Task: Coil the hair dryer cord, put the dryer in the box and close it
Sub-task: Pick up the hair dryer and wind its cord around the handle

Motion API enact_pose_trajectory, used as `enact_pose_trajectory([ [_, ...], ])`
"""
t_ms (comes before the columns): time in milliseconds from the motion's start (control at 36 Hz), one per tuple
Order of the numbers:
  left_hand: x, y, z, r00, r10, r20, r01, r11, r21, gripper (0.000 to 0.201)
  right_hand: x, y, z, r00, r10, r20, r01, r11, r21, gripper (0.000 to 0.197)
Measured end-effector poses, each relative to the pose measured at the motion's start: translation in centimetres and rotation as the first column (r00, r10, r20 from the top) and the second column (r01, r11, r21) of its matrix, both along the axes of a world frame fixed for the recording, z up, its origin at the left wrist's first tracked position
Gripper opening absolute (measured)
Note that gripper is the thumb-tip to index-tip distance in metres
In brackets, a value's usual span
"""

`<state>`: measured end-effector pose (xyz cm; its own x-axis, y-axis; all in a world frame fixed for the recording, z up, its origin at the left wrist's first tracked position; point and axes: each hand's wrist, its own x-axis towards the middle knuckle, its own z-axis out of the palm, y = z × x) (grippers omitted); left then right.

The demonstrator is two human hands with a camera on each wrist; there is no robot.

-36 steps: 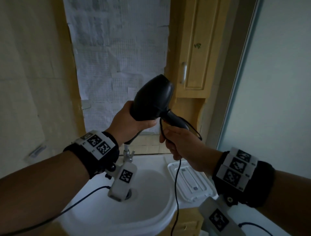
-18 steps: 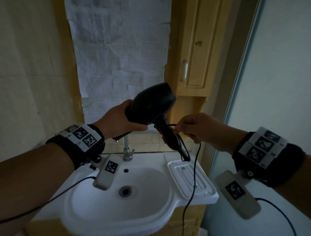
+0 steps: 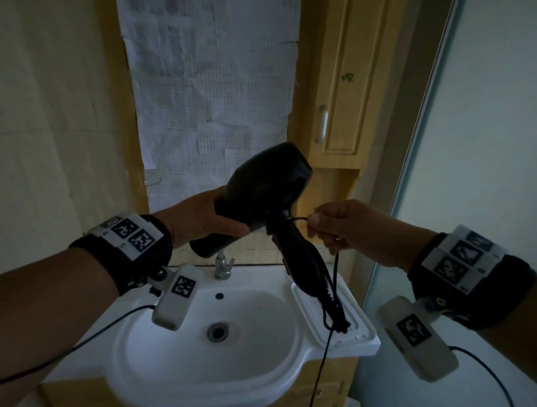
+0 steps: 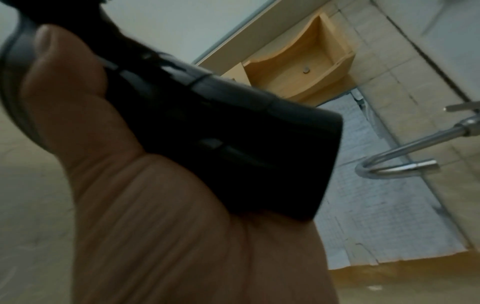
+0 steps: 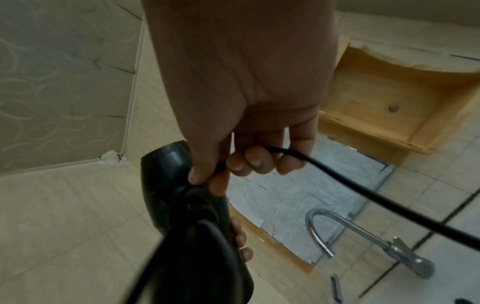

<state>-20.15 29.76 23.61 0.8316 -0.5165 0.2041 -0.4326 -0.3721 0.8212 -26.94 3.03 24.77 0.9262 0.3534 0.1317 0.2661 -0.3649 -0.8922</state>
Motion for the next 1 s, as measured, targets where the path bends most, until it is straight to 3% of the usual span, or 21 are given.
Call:
enact_pose_trajectory([
  [83, -0.1, -0.2, -0.2, 0.996, -0.058, -0.066, 0.052, 0.994, -0.093, 0.084, 0.0, 0.5, -0.5, 0.997, 0.071, -0.035, -0.067, 0.993, 0.096, 0.031],
  [194, -0.1, -0.8, -0.5, 0.988, -0.090, -0.128, 0.061, 0.975, -0.214, 0.089, 0.3, 0.7, -1.1, 0.981, 0.145, -0.131, -0.113, 0.967, 0.227, 0.055],
  [333, -0.5, -1.9, -0.7, 0.981, -0.086, -0.174, 0.027, 0.947, -0.320, 0.076, 0.0, 0.9, -1.8, 0.978, 0.150, -0.148, -0.084, 0.921, 0.380, 0.021],
  [528, -1.5, -3.9, -0.5, 0.973, -0.087, -0.215, -0.014, 0.903, -0.429, 0.070, -0.9, 3.4, -2.9, 0.990, 0.081, -0.119, -0.002, 0.835, 0.550, 0.030],
  [639, -1.8, -4.9, -0.8, 0.976, -0.075, -0.202, -0.024, 0.893, -0.449, 0.066, -0.9, 4.3, -3.1, 0.986, 0.044, -0.159, 0.052, 0.830, 0.555, 0.040],
  [750, -2.0, -5.5, -0.9, 0.986, -0.037, -0.160, -0.040, 0.890, -0.454, 0.049, -0.9, 4.5, -2.6, 0.980, -0.007, -0.201, 0.113, 0.847, 0.520, 0.043],
  [889, -1.5, -5.6, -0.9, 0.996, 0.067, -0.062, -0.086, 0.909, -0.408, 0.048, -1.6, 4.7, -2.9, 0.976, -0.054, -0.213, 0.143, 0.892, 0.429, 0.032],
  [1000, -0.1, -5.2, -1.2, 0.973, 0.227, 0.037, -0.202, 0.922, -0.329, 0.078, -2.0, 5.4, -3.5, 0.974, -0.114, -0.194, 0.177, 0.922, 0.345, 0.023],
])
